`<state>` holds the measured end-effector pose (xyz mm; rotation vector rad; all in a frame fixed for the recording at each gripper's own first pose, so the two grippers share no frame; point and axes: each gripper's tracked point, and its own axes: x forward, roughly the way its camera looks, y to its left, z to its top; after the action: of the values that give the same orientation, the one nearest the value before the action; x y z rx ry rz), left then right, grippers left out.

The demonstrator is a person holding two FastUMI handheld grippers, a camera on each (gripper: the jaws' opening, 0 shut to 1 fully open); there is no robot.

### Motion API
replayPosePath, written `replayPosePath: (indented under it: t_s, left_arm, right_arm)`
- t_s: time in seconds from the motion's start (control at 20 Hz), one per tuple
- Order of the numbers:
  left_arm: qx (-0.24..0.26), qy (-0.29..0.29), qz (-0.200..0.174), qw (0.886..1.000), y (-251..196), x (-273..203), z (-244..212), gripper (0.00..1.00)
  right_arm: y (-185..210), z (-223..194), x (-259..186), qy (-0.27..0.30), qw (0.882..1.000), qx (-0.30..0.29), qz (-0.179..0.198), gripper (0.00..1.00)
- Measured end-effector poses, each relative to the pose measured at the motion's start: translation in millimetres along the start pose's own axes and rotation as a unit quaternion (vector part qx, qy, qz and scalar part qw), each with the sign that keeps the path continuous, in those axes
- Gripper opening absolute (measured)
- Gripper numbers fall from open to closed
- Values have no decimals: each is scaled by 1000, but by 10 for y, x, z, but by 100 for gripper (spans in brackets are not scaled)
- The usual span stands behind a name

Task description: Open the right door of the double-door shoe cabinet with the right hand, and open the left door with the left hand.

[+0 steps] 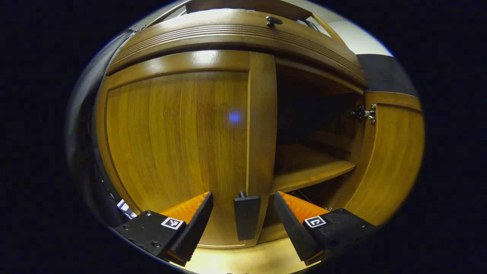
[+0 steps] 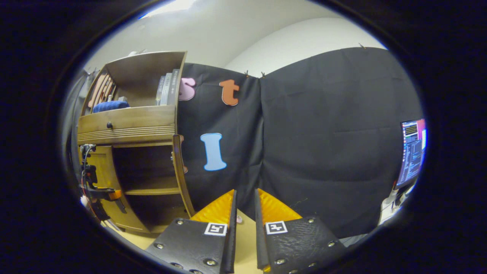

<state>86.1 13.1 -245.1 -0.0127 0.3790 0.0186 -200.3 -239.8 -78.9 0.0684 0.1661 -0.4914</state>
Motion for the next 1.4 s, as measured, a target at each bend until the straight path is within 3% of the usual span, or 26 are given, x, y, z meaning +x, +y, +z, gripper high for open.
replayPosePath:
  t_s: [0.2,0.35,0.5,0.6,0.95,1.4]
  left_arm:
    - [22,-8,12,1000,11,36,-47,91]
    - [17,7,21,1000,29,81,-148,92]
    - [-12,17,1,1000,-89,63,-201,59]
    - [-8,19,11,1000,-94,96,-201,37]
    - [-27,20,1,999,-101,-39,-220,33]
    - [-40,19,-7,999,-33,-599,-317,33]
  right_arm:
    - [-162,-16,-2,7,1000,-2,-12,22]
    - [-220,-58,7,11,1000,2,-18,23]
    - [-186,-145,20,20,1000,10,-12,23]
    - [-133,-182,17,24,1000,9,-5,23]
    - [172,-200,64,32,999,3,39,23]
    - [753,-156,147,34,992,-11,120,23]
